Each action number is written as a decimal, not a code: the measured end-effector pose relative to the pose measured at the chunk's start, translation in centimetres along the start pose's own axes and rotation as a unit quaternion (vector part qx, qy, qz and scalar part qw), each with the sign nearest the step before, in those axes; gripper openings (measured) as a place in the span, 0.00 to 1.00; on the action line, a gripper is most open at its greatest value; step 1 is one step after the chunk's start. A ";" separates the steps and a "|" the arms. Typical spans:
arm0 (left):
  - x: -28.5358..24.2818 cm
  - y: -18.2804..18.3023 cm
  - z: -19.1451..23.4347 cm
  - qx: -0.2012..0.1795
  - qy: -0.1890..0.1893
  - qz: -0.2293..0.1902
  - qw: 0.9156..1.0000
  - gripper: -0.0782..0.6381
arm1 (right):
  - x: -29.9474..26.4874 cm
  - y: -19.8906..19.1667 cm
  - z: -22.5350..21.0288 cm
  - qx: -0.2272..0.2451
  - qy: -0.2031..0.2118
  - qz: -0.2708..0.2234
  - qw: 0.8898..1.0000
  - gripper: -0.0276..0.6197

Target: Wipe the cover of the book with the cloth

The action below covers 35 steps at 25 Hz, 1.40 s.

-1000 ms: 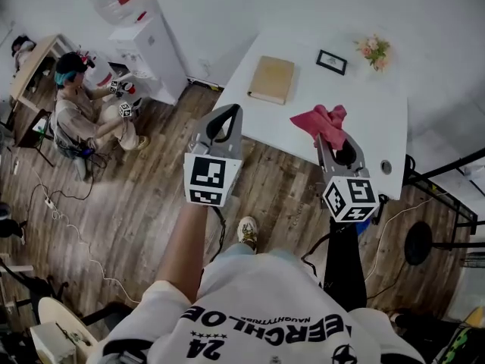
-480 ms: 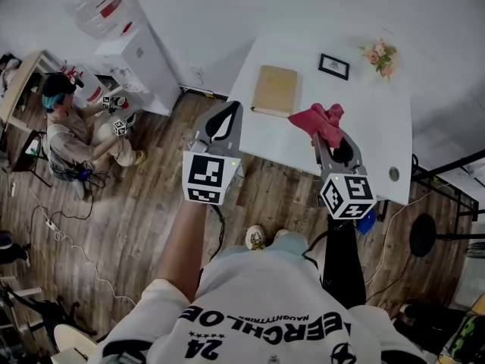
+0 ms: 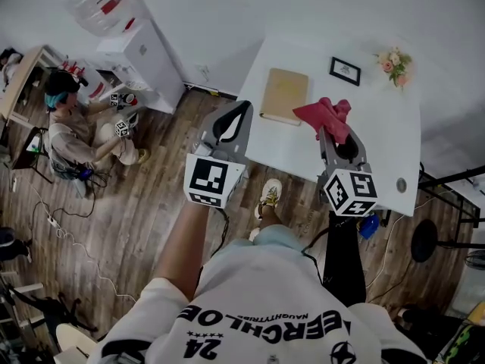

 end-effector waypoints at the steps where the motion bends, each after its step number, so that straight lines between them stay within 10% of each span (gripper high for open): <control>1: -0.2 -0.2 -0.1 -0.003 -0.001 -0.001 1.000 0.18 | -0.3 -0.2 -0.2 0.000 0.002 -0.001 1.000 0.26; 18: -14.0 -6.4 8.4 0.007 -0.008 0.037 0.999 0.18 | -18.6 -1.7 -5.2 -0.039 0.004 0.012 0.999 0.25; 35: -23.5 -16.2 9.3 0.059 -0.062 0.101 0.991 0.18 | -30.9 -9.2 -7.2 -0.011 0.009 0.169 0.985 0.25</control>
Point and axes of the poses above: the fingertips, and each gripper's own axes: x backward along the fingers, z to its left, y out of its top, the point moved 10 cm from there along x, backward along the fingers, and after that the axes turned 2 degrees about y, right-handed, at the moved point
